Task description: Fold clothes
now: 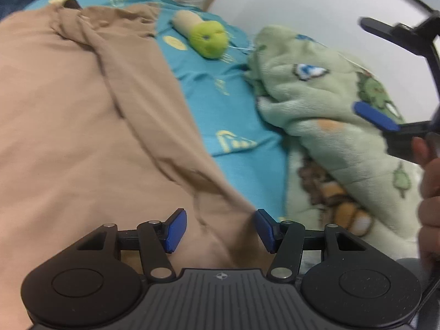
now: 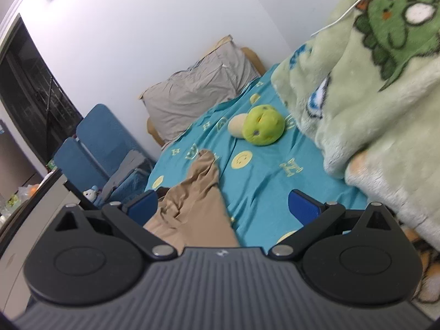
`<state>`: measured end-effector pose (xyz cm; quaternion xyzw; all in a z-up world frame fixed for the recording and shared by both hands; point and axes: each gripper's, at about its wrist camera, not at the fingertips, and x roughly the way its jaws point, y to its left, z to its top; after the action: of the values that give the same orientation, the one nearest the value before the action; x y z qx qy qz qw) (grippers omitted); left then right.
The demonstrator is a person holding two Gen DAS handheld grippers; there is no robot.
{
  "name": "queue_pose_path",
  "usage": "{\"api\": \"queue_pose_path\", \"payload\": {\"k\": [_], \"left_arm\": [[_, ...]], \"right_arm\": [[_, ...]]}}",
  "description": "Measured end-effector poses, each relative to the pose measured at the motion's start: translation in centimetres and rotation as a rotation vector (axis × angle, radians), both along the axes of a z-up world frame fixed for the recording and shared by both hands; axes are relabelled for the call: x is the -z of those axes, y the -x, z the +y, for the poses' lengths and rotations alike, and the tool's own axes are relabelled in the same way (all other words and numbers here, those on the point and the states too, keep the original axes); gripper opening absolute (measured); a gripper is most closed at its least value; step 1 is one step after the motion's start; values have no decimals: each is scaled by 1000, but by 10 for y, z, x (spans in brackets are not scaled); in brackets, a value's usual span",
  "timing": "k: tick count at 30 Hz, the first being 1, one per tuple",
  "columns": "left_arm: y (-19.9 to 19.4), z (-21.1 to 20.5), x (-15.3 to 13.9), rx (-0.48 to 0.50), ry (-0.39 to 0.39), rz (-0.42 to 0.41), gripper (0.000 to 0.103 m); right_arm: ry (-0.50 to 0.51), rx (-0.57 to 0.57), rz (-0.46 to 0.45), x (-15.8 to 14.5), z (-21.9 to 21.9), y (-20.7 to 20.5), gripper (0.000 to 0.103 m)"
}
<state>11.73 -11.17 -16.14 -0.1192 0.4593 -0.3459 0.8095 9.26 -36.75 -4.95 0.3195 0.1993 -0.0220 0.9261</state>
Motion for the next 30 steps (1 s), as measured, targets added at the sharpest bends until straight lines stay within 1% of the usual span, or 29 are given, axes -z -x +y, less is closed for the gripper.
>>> {"api": "queue_pose_path", "payload": {"k": [3, 5, 6, 7, 9, 10, 12, 14, 18, 21, 25, 28, 30], "left_arm": [[2, -6, 5, 29, 27, 11, 57], [1, -5, 6, 33, 64, 17, 49], [-1, -4, 7, 33, 90, 32, 39], [-3, -3, 9, 31, 115, 51, 25], [-6, -2, 11, 28, 142, 81, 9], [-5, -1, 9, 23, 145, 77, 6], [-2, 4, 3, 15, 158, 59, 4], [0, 11, -7, 1, 174, 67, 3], [2, 36, -31, -50, 207, 140, 3], [4, 65, -48, -97, 210, 195, 3], [5, 103, -54, -158, 148, 229, 3], [6, 115, -37, -209, 26, 260, 2], [6, 113, -20, -221, -41, 291, 3]], "right_arm": [[-9, -2, 17, 3, 1, -4, 103], [-18, -1, 26, 5, 1, -6, 103], [-20, -2, 30, 6, 2, -7, 103], [-18, -4, 34, 7, 3, -8, 103], [-6, -7, 44, 8, 6, -10, 103], [2, -9, 48, 8, 8, -10, 103], [18, -13, 57, 9, 11, -12, 103], [40, -13, 68, 10, 14, -14, 103], [74, -1, 91, 13, 17, -16, 103], [80, 1, 109, 16, 17, -19, 103], [93, -11, 127, 18, 21, -23, 103], [109, -27, 135, 19, 26, -26, 103], [125, -38, 142, 19, 30, -28, 103]]}}
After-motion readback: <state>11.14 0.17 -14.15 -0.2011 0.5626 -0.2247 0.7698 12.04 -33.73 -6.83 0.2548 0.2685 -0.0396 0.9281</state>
